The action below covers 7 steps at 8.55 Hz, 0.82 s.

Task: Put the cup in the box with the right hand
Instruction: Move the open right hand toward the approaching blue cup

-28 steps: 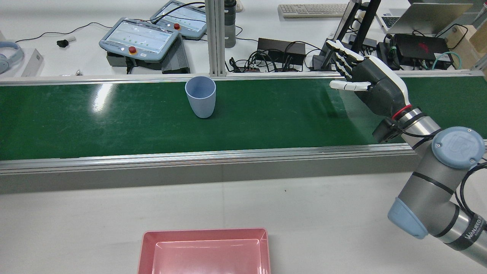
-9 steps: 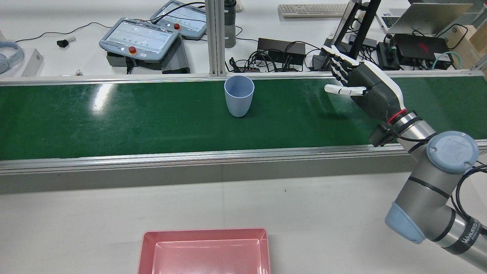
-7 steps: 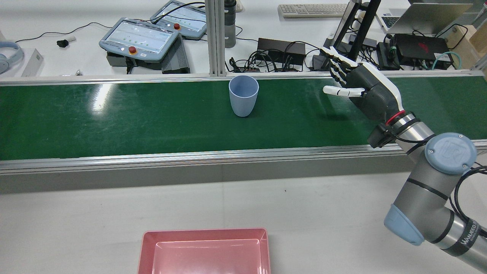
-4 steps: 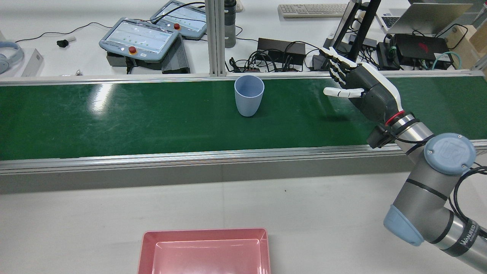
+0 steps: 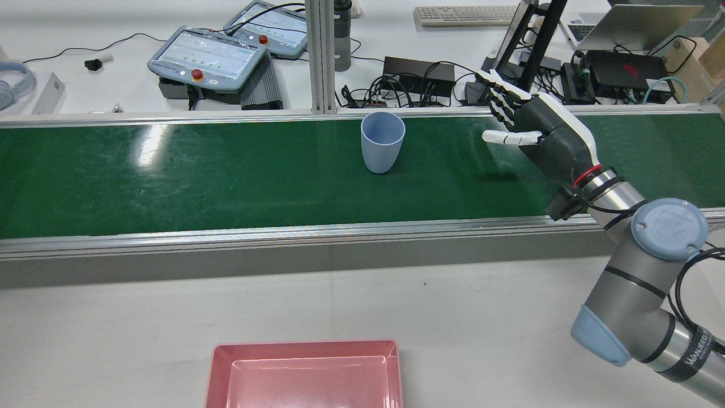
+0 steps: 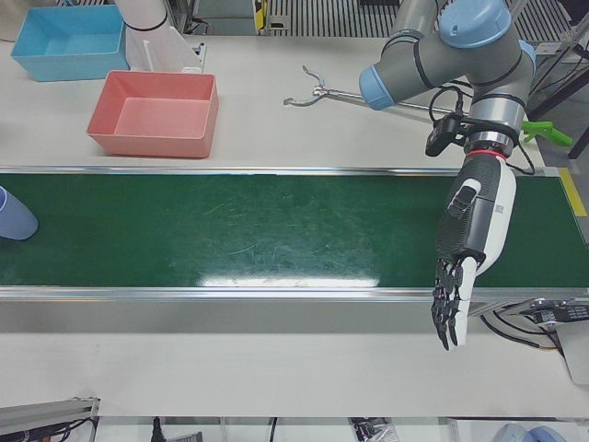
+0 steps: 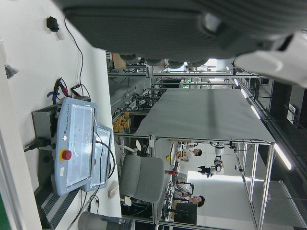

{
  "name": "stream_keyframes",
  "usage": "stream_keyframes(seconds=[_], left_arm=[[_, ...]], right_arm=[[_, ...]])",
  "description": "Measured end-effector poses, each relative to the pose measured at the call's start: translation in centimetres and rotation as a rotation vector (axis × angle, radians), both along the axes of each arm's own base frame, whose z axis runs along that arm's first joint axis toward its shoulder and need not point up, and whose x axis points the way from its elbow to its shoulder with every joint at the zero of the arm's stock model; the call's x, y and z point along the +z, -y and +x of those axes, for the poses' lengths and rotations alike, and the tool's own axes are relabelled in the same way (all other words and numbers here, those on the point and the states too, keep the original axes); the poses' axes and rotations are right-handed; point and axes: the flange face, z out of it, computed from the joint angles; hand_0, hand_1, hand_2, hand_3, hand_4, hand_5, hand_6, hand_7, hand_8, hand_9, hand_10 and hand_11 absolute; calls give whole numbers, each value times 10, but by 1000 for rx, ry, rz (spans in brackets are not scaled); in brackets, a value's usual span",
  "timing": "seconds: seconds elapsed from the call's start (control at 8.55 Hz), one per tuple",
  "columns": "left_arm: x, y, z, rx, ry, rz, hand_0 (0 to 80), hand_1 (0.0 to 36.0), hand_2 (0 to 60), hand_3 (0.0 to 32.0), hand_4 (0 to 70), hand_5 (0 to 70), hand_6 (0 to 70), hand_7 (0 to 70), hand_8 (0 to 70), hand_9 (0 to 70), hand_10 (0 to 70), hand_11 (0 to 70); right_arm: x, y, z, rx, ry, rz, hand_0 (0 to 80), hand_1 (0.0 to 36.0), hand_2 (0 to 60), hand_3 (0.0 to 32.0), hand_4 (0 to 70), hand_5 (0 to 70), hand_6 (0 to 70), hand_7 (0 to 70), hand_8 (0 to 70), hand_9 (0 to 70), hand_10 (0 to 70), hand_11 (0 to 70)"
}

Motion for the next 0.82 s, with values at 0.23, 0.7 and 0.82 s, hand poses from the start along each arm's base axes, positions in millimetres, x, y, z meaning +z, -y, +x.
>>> stream_keyframes(seconds=[0.23, 0.7, 0.82], left_arm=[[0, 0, 0, 1, 0, 0, 0, 0, 0, 0, 0, 0, 0, 0, 0, 0, 0, 0], [0, 0, 0, 1, 0, 0, 0, 0, 0, 0, 0, 0, 0, 0, 0, 0, 0, 0], [0, 0, 0, 1, 0, 0, 0, 0, 0, 0, 0, 0, 0, 0, 0, 0, 0, 0]], right_arm=[[-7, 1, 0, 4, 49, -1, 485, 216, 144, 0, 0, 47, 0, 0, 0, 0, 0, 0], [-15, 0, -12, -8, 124, -13, 480, 207, 131, 0, 0, 45, 0, 0, 0, 0, 0, 0], [-14, -1, -14, -9, 127, -18, 485, 212, 134, 0, 0, 46, 0, 0, 0, 0, 0, 0]])
